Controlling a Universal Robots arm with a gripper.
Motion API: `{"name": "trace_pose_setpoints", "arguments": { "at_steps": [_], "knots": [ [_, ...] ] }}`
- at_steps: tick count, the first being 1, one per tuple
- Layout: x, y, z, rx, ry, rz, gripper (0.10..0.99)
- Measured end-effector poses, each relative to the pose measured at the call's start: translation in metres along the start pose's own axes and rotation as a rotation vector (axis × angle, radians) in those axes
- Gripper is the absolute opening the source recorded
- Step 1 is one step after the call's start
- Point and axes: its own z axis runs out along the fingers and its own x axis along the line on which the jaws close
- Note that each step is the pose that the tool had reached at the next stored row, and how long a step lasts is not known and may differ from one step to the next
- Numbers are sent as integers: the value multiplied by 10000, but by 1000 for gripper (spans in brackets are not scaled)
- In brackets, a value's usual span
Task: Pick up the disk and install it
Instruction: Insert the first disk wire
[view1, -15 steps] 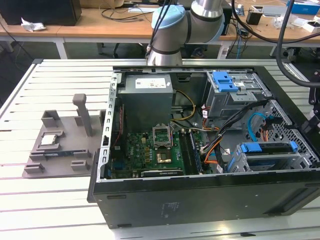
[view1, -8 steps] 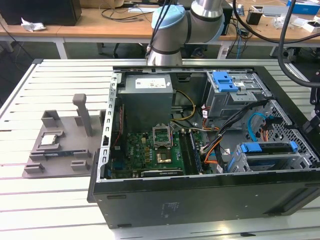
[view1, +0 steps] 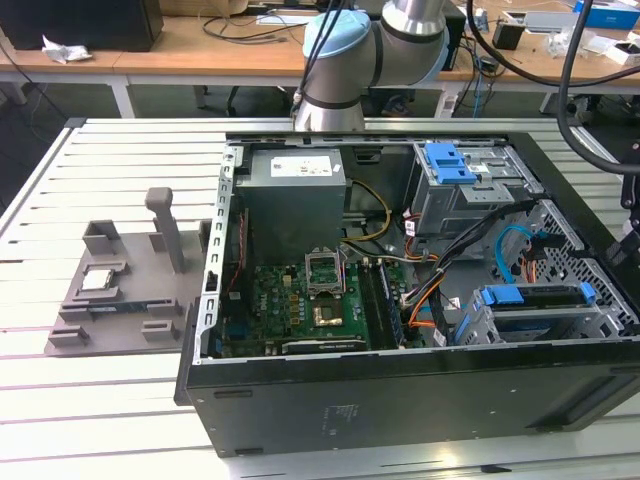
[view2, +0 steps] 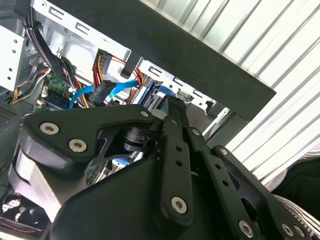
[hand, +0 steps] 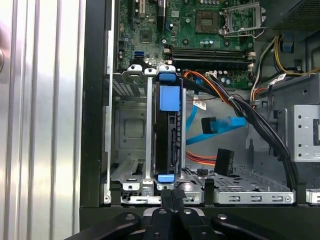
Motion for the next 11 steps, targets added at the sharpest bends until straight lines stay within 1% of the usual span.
{"name": "trace_pose_setpoints", "arguments": {
  "at_steps": [5,11],
  "knots": [
    [-60,-18,4,-1,31,1,106],
    [-154,-50,8,-1,72,3,106]
  ]
}}
